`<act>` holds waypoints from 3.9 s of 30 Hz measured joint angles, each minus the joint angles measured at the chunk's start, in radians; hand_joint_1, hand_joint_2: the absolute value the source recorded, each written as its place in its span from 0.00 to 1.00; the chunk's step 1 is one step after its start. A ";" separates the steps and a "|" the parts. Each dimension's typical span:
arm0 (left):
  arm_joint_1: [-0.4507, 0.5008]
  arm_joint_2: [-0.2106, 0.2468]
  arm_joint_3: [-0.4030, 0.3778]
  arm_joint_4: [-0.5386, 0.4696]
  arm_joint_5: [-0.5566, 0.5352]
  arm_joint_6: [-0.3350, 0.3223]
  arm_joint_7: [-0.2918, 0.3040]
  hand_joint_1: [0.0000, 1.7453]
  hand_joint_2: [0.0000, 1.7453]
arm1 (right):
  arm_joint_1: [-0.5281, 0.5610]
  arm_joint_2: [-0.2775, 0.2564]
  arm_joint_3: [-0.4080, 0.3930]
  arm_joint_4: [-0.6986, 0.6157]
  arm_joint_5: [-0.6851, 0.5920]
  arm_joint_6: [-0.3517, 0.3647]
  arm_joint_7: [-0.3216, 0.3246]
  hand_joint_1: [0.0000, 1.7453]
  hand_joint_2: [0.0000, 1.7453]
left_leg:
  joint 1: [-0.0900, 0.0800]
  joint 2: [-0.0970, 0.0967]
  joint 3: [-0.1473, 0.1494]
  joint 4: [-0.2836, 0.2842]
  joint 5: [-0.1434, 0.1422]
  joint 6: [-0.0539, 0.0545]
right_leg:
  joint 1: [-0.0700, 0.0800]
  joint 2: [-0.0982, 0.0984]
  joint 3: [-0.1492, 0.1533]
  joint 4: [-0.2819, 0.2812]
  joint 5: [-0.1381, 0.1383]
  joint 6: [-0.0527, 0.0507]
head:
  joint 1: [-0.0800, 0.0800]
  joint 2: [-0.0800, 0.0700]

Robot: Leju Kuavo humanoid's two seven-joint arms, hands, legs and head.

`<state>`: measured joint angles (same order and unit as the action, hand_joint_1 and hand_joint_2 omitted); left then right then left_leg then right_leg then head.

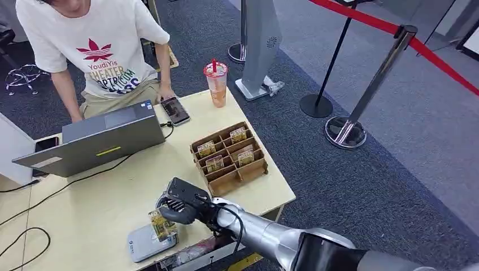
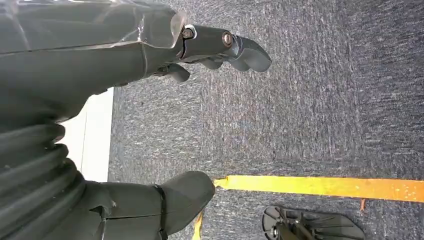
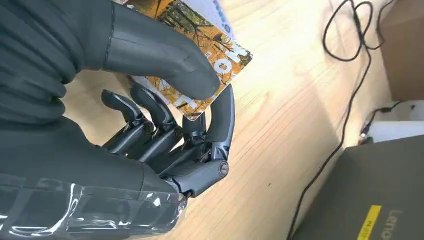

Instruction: Pass the card to the sensor for recognition and then transmit it.

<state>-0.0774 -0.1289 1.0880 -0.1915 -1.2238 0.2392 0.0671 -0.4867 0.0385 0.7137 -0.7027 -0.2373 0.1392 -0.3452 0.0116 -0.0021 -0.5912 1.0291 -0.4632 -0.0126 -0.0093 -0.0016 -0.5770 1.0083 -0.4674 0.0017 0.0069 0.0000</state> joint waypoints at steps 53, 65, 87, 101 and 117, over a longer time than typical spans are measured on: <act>-0.004 -0.002 -0.019 0.000 -0.015 0.008 0.006 0.00 1.00 | -0.026 0.079 -0.013 0.167 0.006 0.013 0.060 1.00 1.00 | 0.000 0.000 0.000 0.000 0.000 0.000 | 0.000 0.000 0.000 0.000 0.000 0.000 | 0.000 0.000; -0.011 -0.002 -0.020 0.000 -0.018 0.008 0.010 0.00 1.00 | -0.044 0.082 -0.013 0.223 -0.001 0.004 0.067 1.00 1.00 | 0.000 0.000 0.000 0.000 0.000 0.000 | 0.000 0.000 0.000 0.000 0.000 0.000 | 0.000 0.000; 0.000 -0.001 -0.021 0.000 -0.009 0.008 -0.017 0.00 1.00 | 0.004 -0.003 -0.134 -0.128 -0.089 -0.041 -0.024 1.00 1.00 | 0.000 0.000 -0.001 0.000 0.000 0.001 | 0.000 0.000 -0.001 0.000 0.000 0.000 | 0.000 0.000; 0.002 -0.002 -0.021 0.000 0.003 0.004 -0.028 0.00 1.00 | 0.095 -0.071 -0.291 -0.567 -0.023 -0.062 -0.068 1.00 1.00 | 0.000 0.000 -0.001 0.001 0.000 0.001 | 0.000 0.000 -0.002 0.000 0.000 0.000 | 0.000 0.000; -0.031 -0.002 -0.021 0.000 -0.009 -0.008 0.013 0.00 1.00 | -0.256 -0.021 -0.369 -0.372 0.049 -0.169 0.004 1.00 1.00 | 0.000 0.000 -0.002 0.001 0.001 0.001 | 0.000 0.000 -0.002 0.000 0.002 0.001 | 0.000 0.000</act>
<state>-0.1086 -0.1305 1.0670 -0.1915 -1.2329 0.2308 0.0797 -0.7426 0.0172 0.3445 -1.0749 -0.1884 -0.0302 -0.3410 0.0113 -0.0018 -0.5930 1.0299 -0.4626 -0.0120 -0.0096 -0.0014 -0.5785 1.0082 -0.4656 0.0023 0.0069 0.0000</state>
